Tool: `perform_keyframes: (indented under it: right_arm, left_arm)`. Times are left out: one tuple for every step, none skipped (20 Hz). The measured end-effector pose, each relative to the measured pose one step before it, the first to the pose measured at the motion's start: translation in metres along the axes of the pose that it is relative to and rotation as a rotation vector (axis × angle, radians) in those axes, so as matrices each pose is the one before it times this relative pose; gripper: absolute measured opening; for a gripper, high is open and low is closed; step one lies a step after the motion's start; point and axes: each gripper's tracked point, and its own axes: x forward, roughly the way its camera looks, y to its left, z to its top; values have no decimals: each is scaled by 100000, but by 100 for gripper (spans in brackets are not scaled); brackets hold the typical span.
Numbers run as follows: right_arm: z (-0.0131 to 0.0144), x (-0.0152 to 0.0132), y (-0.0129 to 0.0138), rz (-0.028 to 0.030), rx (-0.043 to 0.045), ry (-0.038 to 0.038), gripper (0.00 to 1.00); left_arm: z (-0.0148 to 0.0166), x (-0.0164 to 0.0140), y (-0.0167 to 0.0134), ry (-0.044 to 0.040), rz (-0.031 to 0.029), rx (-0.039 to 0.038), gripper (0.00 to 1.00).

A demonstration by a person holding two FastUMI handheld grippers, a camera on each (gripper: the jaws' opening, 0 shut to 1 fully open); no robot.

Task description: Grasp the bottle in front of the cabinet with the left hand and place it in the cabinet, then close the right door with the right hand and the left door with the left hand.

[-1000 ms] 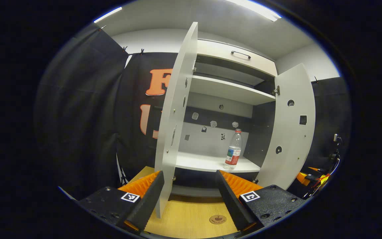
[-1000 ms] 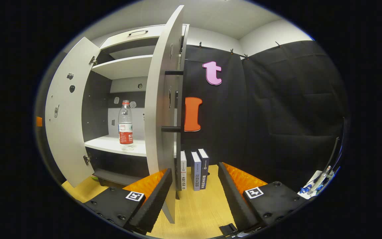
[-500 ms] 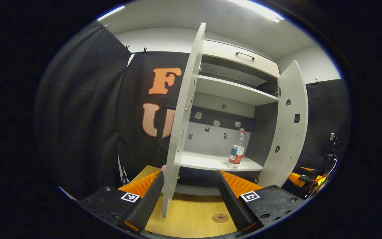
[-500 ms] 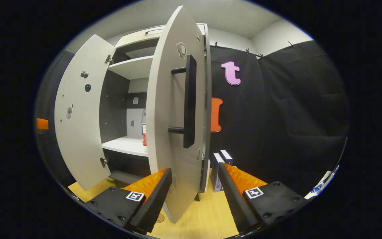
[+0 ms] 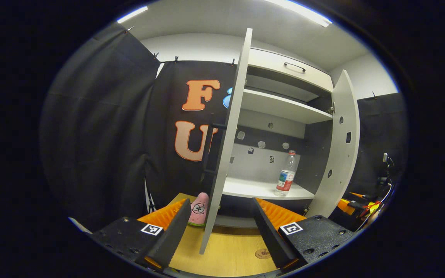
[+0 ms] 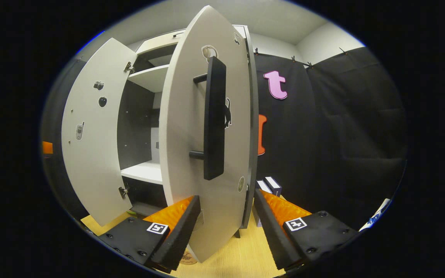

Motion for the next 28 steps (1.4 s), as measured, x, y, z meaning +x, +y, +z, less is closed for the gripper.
perform_keyframes:
  right_arm:
    - [-126,394,160,189,384,192,94]
    - [-112,383,148,103,140,220,94]
    - [-51,394,97,102,-264,4,94]
    - [56,405,177,194,-586,-32,94]
    - [3,400,318,440,-608,112,94]
    - [60,494,355,699,-469,-58,94]
    - [14,483,443,1005,-341,-231,94]
    - [44,522,550,1145,-250,-113,94]
    - [-39,732,555,1120,-284,77,94]
    - [6,822,651,1098,-274,70,94]
    - [-11,1048,471,859,-677,71,94]
    - [-79,1038,353,245,-665,365,94]
    - [-2,906,457,345,48,181,94]
    - [-20,540,-220,162,226,-102,94]
    - [-105,349,-304,-1029,-126,-200,94]
    - [33,330,-158,-708,444,-198,94]
    - [-18,39,-44,-128,878,-366,94]
    - [-84,288,161,-153,689,-113,94]
    - [-18,127,43,-248,450,-390,91]
    - [23,55,61,-254,106,-70,94]
    - [19,62,45,-240,2,-163,94]
    - [-33,53,1,-239,154,-142,94]
    - [-8,40,25,-163,143,-23,94]
    - [24,8,13,-91,7,-91,94]
    - [17,101,39,-130,-126,5,94]
    - [9,56,28,-205,-247,-3,94]
    - [12,44,-10,-197,-236,19,94]
    - [-18,33,16,-296,-232,19,94]
  left_arm:
    - [36,-135,353,-327,453,145,95]
    - [-88,56,332,-195,632,140,95]
    - [-93,67,151,82,451,17,95]
    - [-56,41,224,160,328,-120,95]
    - [-222,143,134,245,217,-127,95]
    - [26,67,211,109,260,-86,95]
    - [-85,52,226,-128,302,-29,95]
    - [39,36,290,-257,529,7,95]
    - [-7,92,280,-114,410,-76,95]
    - [-48,65,302,238,440,-29,95]
    - [-71,67,358,119,492,8,93]
    - [-80,54,343,203,430,81,95]
    - [28,-37,416,108,510,209,95]
    - [10,-52,385,140,591,352,95]
    - [-107,43,485,181,739,492,95]
    - [-17,100,492,137,662,467,95]
    - [-30,-15,414,160,670,490,95]
    - [-55,52,421,82,474,444,95]
    - [-138,121,368,248,374,275,93]
    - [-98,109,320,252,304,100,93]
    - [-119,173,359,99,244,45,95]
    - [-188,224,258,168,163,-66,93]
    - [-358,212,232,412,242,-81,93]
    - [-224,220,184,423,116,-232,95]
    - [-321,444,177,353,-17,-330,93]
    - [-238,306,110,558,-105,-352,93]
    - [-379,444,142,670,-155,-349,93]
    - [-267,401,85,623,-227,-313,93]
